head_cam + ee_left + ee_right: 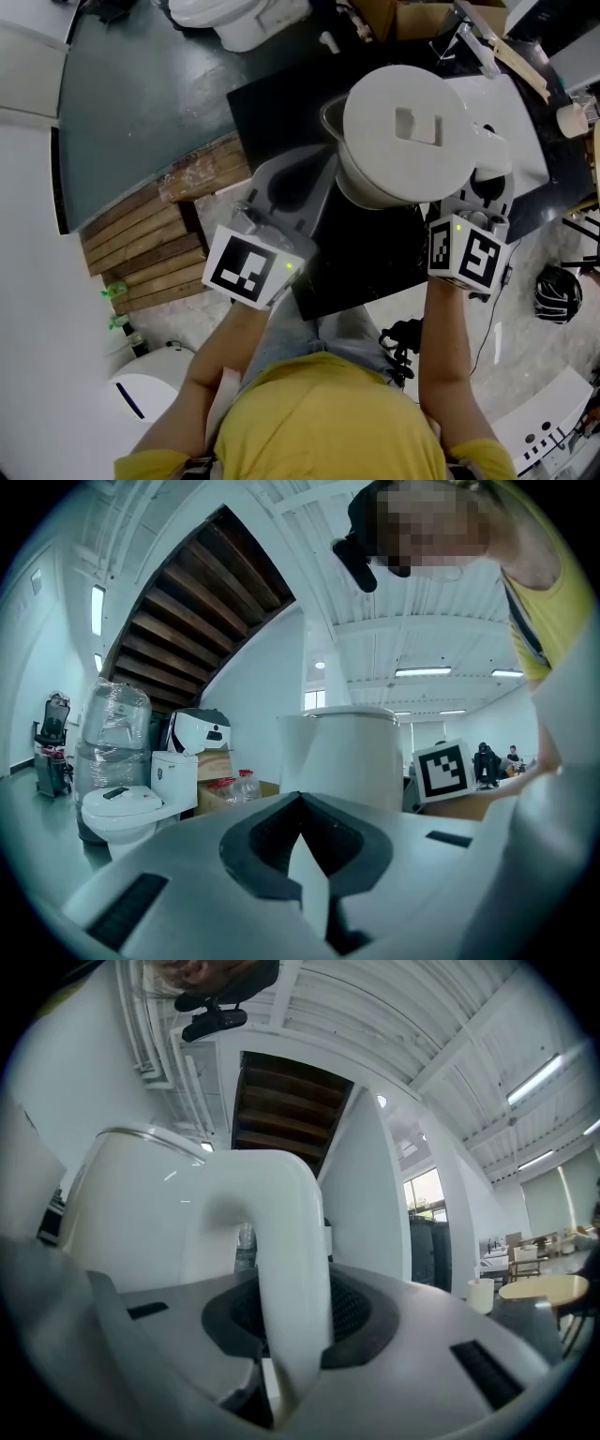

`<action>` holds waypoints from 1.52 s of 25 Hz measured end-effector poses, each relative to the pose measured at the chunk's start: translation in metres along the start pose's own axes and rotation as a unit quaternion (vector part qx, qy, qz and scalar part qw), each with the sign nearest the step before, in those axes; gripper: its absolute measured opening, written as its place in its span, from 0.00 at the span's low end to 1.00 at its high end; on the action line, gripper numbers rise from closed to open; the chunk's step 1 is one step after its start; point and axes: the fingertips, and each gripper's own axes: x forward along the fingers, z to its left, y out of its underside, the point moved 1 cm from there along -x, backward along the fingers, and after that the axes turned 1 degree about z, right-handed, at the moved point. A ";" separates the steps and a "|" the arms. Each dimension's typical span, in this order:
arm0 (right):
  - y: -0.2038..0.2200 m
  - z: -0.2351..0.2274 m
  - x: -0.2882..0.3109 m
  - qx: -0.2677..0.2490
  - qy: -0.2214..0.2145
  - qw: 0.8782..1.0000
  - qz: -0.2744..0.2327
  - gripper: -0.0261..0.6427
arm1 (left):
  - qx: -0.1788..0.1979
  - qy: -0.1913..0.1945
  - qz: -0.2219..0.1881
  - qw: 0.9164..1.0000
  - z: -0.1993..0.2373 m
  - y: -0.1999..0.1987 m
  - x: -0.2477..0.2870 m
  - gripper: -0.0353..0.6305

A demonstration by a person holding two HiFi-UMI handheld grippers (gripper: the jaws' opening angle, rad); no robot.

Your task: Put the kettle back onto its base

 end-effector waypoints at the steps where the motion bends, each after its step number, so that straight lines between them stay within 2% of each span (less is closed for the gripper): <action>1: 0.001 -0.001 -0.002 -0.001 0.004 1.000 0.002 0.19 | 0.000 0.003 0.000 1.000 -0.002 0.000 0.000 0.06; 3: 0.003 -0.001 -0.003 0.001 0.004 1.000 0.006 0.19 | -0.001 0.007 0.000 1.000 -0.004 0.002 -0.001 0.06; 9: 0.004 0.005 -0.004 0.007 -0.038 0.999 0.012 0.19 | -0.007 0.001 0.002 1.000 -0.006 0.006 -0.004 0.06; 15: -0.002 0.005 -0.006 0.016 -0.045 0.999 -0.002 0.23 | -0.009 0.000 0.002 1.000 -0.005 0.004 -0.003 0.06; 27: -0.006 0.001 -0.030 0.016 -0.024 1.000 0.012 0.31 | -0.011 -0.016 0.002 1.000 -0.005 0.008 -0.005 0.06; 38: -0.018 0.001 -0.064 0.011 -0.002 1.000 0.017 0.33 | -0.002 -0.001 -0.004 1.000 -0.015 0.003 -0.012 0.06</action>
